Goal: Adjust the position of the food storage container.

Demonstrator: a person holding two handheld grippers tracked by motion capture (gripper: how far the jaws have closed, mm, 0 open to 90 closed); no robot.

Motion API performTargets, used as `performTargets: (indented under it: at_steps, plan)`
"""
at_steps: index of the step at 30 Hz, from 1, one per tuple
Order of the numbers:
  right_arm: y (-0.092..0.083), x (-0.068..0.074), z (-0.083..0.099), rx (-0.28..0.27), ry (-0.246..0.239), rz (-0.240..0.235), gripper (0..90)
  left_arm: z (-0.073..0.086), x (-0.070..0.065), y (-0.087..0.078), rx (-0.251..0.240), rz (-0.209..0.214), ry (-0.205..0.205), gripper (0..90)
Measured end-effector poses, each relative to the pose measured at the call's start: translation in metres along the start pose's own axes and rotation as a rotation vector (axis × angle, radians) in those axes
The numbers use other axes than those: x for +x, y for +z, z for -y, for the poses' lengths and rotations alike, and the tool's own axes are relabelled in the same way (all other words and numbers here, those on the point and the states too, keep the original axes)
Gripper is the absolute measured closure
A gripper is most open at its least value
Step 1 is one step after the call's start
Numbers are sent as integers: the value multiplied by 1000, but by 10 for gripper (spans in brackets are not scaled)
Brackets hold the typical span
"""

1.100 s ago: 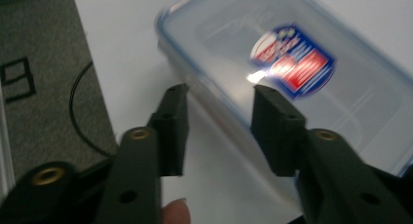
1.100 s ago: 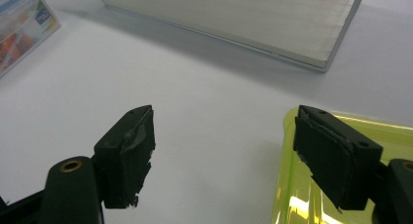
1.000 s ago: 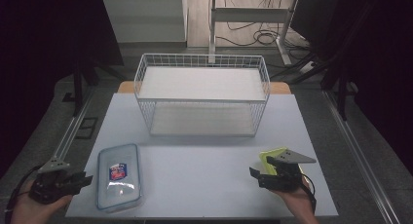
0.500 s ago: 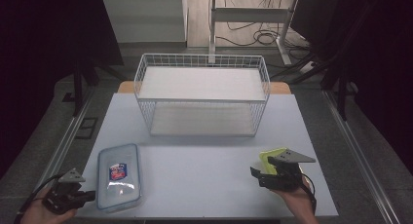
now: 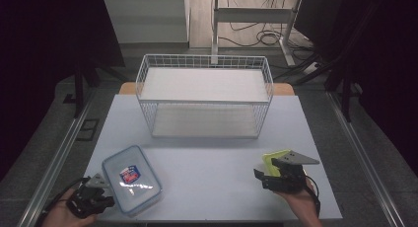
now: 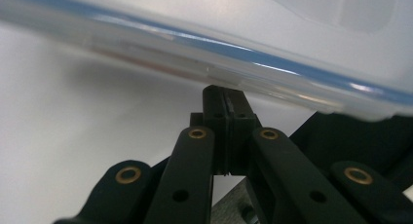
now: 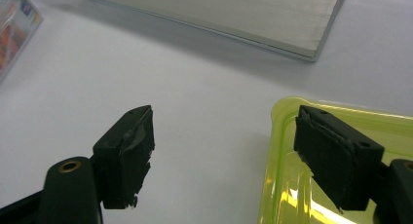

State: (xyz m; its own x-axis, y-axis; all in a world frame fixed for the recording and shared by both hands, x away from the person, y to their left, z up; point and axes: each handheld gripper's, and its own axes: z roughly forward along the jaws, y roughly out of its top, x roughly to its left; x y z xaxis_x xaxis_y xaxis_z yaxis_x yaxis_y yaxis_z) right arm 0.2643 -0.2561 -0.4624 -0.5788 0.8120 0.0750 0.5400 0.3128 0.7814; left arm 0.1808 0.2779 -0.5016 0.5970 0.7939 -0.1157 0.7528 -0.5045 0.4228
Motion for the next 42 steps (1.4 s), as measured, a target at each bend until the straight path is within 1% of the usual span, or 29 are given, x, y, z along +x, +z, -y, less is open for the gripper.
performTargets:
  at_steps: [2, 3, 4, 6, 7, 8, 11, 12, 14, 16, 19, 20, 21, 22, 23, 24, 25, 26, 27, 28, 30, 32, 33, 34, 35, 36, 38, 41, 42]
  plan:
    - [0, 0, 0, 0, 0, 0, 222, -11, -8, 7, -9, 15, 12, 899]
    - [0, 0, 0, 0, 0, 0, 222, -16, -12, 9, -15, 13, 9, 899]
    - [0, 0, 0, 1, 0, -1, 222, -16, -12, 9, -15, 13, 9, 899]
    - [0, -1, 1, 0, -1, 0, 222, -28, -19, 14, -25, 30, 11, 899]
    - [0, -1, 1, 0, -1, 0, 222, -28, -19, 14, -25, 30, 11, 899]
    - [0, -1, 0, -1, -2, 0, 222, -36, -27, 20, -31, 42, 13, 899]
    - [-1, -1, 0, -2, -1, 1, 222, -44, -33, 25, -31, 44, 24, 899]
    - [-1, -2, 0, -2, 0, 1, 222, -51, -39, 31, -39, 56, 27, 899]
    - [-1, -2, 1, -2, 2, 2, 222, -55, -41, 33, -43, 60, 28, 899]
    - [-1, -2, 1, -2, 2, 4, 222, -61, -46, 37, -58, 85, 27, 899]
    - [-2, -3, 1, -2, 3, 6, 222, -62, -47, 36, -60, 91, 29, 899]
    - [-2, -3, 1, -4, 4, 4, 222, -60, -45, 31, -75, 101, 23, 899]
    - [-2, -3, 1, -4, 4, 4, 222, -60, -45, 31, -75, 101, 23, 899]
    - [-3, -3, 1, -4, 3, 5, 222, -57, -43, 26, -90, 103, 17, 899]
    - [-3, -3, 1, -4, 5, 5, 222, -51, -34, 13, -123, 92, 2, 899]
    - [-3, -4, 2, -5, 5, 6, 222, -47, -28, 6, -142, 82, -17, 899]
    - [-3, -4, 2, -5, 5, 6, 222, -47, -28, 6, -142, 82, -17, 900]
    - [-4, -4, 1, -7, 4, 8, 222, -39, -10, -8, -188, 58, -84, 900]
    - [-4, -4, 1, -7, 4, 8, 222, -39, -10, -8, -188, 58, -84, 900]
    - [-4, -4, 1, -8, 4, 9, 222, -32, 10, -20, -218, 19, -140, 900]
    - [-4, -4, 0, -9, 7, 8, 222, -27, 30, -25, -231, -23, -193, 900]
    - [-3, -3, -1, -8, 5, 7, 222, -25, 46, -22, -227, -42, -228, 900]
    - [-3, -3, -1, -8, 5, 7, 222, -25, 46, -22, -227, -42, -228, 900]
    - [-1, -2, -1, -6, 0, 2, 222, -26, 57, -13, -219, -30, -244, 900]
    - [-1, -1, -2, -5, -2, -1, 222, -26, 57, -13, -219, -30, -244, 900]
    - [0, 0, -2, -4, -3, -2, 222, -29, 62, -3, -199, -29, -242, 900]
    - [0, 0, -1, -3, -6, -4, 222, -31, 63, 4, -196, -15, -230, 900]
    - [-1, 0, -1, -4, -1, -5, 222, -33, 62, 8, -189, -20, -227, 900]
    - [-2, 0, -2, -6, 28, -22, 222, -34, 60, 11, -193, 15, -230, 900]
